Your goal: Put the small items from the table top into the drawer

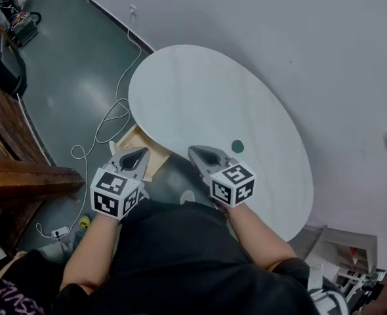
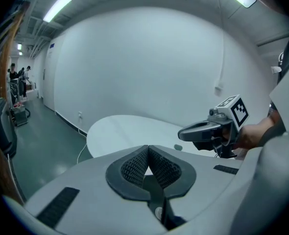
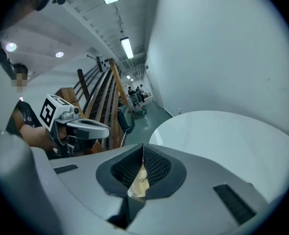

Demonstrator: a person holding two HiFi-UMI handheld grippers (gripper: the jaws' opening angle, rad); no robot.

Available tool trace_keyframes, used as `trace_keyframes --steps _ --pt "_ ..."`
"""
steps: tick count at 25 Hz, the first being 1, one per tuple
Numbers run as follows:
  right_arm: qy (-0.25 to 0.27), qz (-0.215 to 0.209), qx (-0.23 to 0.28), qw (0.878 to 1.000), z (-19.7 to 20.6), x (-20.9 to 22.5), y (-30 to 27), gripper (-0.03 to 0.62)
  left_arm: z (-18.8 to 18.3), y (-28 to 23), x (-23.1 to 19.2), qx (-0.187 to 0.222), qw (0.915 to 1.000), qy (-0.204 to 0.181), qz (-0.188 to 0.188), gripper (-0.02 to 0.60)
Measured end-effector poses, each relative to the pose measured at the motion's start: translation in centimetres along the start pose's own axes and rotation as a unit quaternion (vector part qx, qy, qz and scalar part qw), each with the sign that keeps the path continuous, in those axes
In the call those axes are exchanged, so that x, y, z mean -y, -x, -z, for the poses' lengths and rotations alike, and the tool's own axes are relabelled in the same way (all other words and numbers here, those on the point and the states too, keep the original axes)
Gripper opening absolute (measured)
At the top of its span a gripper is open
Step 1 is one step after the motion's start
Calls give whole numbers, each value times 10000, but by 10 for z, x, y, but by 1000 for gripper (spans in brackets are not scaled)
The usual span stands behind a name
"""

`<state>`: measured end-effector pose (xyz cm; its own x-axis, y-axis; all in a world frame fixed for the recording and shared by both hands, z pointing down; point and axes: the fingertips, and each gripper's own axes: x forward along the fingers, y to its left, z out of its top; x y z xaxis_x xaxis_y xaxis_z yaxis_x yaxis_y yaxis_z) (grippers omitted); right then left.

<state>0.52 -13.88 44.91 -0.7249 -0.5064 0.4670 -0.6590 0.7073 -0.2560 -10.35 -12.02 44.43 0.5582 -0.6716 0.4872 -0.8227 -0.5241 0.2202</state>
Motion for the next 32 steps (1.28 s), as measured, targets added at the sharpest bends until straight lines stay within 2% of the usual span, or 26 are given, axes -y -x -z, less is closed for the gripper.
trace_keyframes --steps 10,19,26,32 --pt "-173 633 261 9975 7 28 60 12 -18 -28 54 -19 9976 -401 559 15" --pt "-515 1200 178 9913 42 80 104 12 -17 -65 100 -278 9940 -583 878 15" --pt "-754 1800 -204 9806 93 153 129 12 -8 -86 118 -535 9930 -631 847 15" --pt "-632 1954 -603 9768 123 200 127 14 -7 -92 126 -557 9949 -556 629 15"
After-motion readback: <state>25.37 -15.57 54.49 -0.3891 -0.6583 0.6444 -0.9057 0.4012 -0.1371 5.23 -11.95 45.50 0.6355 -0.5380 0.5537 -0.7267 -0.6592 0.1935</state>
